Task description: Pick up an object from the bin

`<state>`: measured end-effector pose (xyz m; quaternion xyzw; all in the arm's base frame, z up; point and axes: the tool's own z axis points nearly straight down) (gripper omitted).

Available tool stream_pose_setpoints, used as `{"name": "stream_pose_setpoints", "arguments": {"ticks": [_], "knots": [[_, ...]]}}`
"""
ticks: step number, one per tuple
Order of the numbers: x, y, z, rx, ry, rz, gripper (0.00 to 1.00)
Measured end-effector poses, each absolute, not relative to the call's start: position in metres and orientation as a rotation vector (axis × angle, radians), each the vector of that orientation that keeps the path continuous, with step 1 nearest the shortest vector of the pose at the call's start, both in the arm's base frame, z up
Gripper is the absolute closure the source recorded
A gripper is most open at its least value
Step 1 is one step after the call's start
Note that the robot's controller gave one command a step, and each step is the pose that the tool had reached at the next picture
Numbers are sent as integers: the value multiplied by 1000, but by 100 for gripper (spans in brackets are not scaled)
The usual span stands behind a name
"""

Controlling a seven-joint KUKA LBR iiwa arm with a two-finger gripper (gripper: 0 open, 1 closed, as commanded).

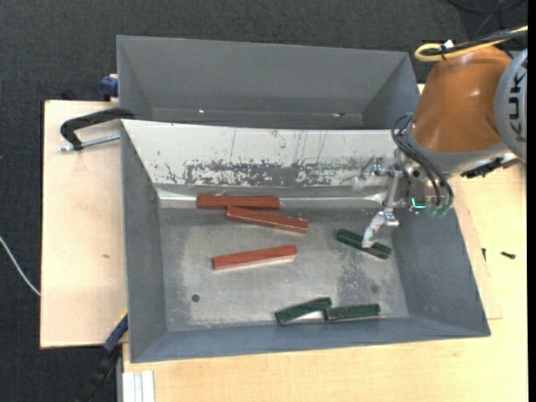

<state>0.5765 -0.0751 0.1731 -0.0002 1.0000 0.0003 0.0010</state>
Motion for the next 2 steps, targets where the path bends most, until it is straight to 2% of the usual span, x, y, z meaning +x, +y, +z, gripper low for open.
{"name": "stream_pose_setpoints", "arguments": {"ticks": [1, 2], "knots": [[576, -90, 77, 49, 3137, 0, 100], [576, -90, 77, 48, 3137, 0, 100]]}}
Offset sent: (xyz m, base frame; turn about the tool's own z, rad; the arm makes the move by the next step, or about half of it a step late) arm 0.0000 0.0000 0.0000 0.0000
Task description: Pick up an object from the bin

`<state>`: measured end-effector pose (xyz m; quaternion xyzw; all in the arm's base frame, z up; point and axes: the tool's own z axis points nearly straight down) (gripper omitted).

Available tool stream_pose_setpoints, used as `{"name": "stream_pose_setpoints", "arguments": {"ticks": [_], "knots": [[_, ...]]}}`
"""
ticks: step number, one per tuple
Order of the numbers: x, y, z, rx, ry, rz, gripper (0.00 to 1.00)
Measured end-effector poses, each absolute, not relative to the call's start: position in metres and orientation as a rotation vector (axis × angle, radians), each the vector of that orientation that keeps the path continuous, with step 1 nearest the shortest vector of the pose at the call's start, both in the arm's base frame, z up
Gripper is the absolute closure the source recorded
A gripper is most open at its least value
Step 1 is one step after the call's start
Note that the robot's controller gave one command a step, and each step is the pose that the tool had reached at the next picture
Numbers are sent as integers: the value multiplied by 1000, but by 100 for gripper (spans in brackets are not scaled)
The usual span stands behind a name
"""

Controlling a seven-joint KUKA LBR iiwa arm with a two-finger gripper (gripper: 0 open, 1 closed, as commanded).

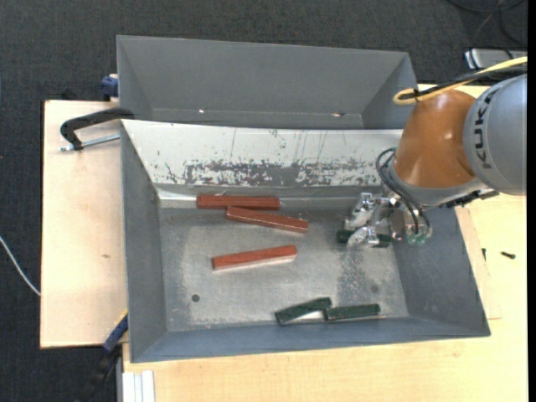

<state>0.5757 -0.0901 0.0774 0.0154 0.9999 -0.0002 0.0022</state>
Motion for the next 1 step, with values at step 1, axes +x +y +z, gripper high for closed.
{"name": "stream_pose_setpoints", "arguments": {"ticks": [1], "knots": [[595, -88, 237, -54, 3130, -2, 100]]}}
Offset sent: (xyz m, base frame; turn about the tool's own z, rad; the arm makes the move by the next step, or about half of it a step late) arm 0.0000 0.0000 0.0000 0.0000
